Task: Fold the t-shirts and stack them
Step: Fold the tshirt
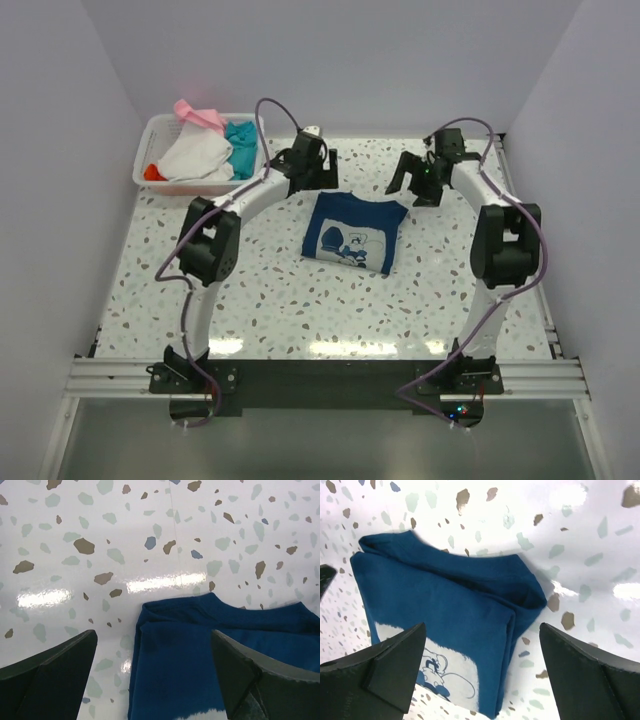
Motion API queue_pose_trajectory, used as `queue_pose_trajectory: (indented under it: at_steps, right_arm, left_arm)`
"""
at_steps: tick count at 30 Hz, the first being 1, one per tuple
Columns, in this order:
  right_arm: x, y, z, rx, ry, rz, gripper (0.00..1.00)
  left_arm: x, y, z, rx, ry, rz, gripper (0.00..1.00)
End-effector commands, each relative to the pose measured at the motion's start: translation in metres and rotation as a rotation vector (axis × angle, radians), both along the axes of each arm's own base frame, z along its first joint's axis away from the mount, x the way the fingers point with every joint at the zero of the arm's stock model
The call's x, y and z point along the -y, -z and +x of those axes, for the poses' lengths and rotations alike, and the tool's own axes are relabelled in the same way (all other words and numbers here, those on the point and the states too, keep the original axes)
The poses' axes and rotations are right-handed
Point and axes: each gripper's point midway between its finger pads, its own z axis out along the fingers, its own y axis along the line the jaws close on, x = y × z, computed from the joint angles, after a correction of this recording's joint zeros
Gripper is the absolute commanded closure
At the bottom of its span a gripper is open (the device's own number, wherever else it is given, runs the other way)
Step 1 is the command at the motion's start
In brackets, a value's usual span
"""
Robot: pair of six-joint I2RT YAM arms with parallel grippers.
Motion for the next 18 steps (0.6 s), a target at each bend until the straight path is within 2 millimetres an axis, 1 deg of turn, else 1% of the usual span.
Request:
queue_pose_trajectory:
  at_steps: [1, 2, 3, 4, 5, 6, 7, 8, 9, 10, 11, 12, 13, 14, 15, 16, 17, 18]
  right_arm:
    - [0.010, -0.047, -0.010, 0.103, 0.003, -0.054, 0.01]
    - [0.012, -0.039, -0.024, 0.075, 0.007, -0.068, 0.01]
    - [0.013, -0.049, -0.032, 0.097, 0.008, -0.074, 0.01]
    - [0.014, -0.048, -0.041, 0.096, 0.010, -0.082, 0.01]
    - [0.011, -0.033, -0.058, 0.060, 0.001, -0.092, 0.01]
    - [0.011, -0.029, -0.067, 0.056, 0.004, -0.111, 0.01]
    - [0.007, -0.027, -0.084, 0.052, -0.005, -0.126, 0.01]
    - [0.006, -0.025, -0.092, 0.051, -0.005, -0.147, 0.01]
    - [0.004, -0.024, -0.099, 0.055, -0.011, -0.163, 0.01]
    - [0.003, -0.021, -0.113, 0.055, -0.012, -0.200, 0.01]
    - [0.001, -0.021, -0.118, 0.064, -0.010, -0.209, 0.01]
    - [-0.001, -0.020, -0.124, 0.067, -0.003, -0.205, 0.01]
    - [-0.007, -0.026, -0.130, 0.091, -0.009, -0.195, 0.01]
    - [-0.010, -0.018, -0.138, 0.086, -0.010, -0.189, 0.01]
    - [-0.013, -0.017, -0.143, 0.089, -0.014, -0.179, 0.01]
    - [-0.015, -0.017, -0.146, 0.093, -0.013, -0.172, 0.01]
    - [-0.015, -0.015, -0.153, 0.100, -0.012, -0.166, 0.01]
    - [-0.015, -0.015, -0.155, 0.108, -0.003, -0.156, 0.01]
  left_arm:
    - [0.000, -0.062, -0.006, 0.105, 0.019, -0.073, 0.00]
    - [-0.001, -0.077, -0.014, 0.121, 0.025, -0.095, 0.00]
    - [-0.003, -0.080, -0.021, 0.119, 0.026, -0.104, 0.00]
    - [-0.009, -0.068, -0.035, 0.080, 0.016, -0.103, 0.00]
    - [-0.014, -0.088, -0.044, 0.107, 0.012, -0.128, 0.00]
    - [-0.018, -0.092, -0.053, 0.110, 0.008, -0.138, 0.00]
    - [-0.026, -0.074, -0.070, 0.079, 0.001, -0.132, 0.00]
    - [-0.031, -0.100, -0.083, 0.128, 0.000, -0.163, 0.00]
    - [-0.037, -0.103, -0.094, 0.130, -0.006, -0.173, 0.00]
    - [-0.047, -0.083, -0.113, 0.085, -0.020, -0.164, 0.00]
    - [-0.054, -0.107, -0.127, 0.136, -0.022, -0.198, 0.00]
    - [-0.062, -0.106, -0.137, 0.140, -0.037, -0.201, 0.00]
    - [-0.073, -0.084, -0.156, 0.100, -0.056, -0.185, 0.00]
    - [-0.084, -0.099, -0.169, 0.141, -0.075, -0.208, 0.00]
    - [-0.091, -0.095, -0.180, 0.132, -0.093, -0.211, 0.00]
    - [-0.103, -0.067, -0.198, 0.077, -0.125, -0.196, 0.00]
    - [-0.112, -0.071, -0.210, 0.100, -0.138, -0.213, 0.00]
    - [-0.119, -0.063, -0.218, 0.092, -0.157, -0.209, 0.00]
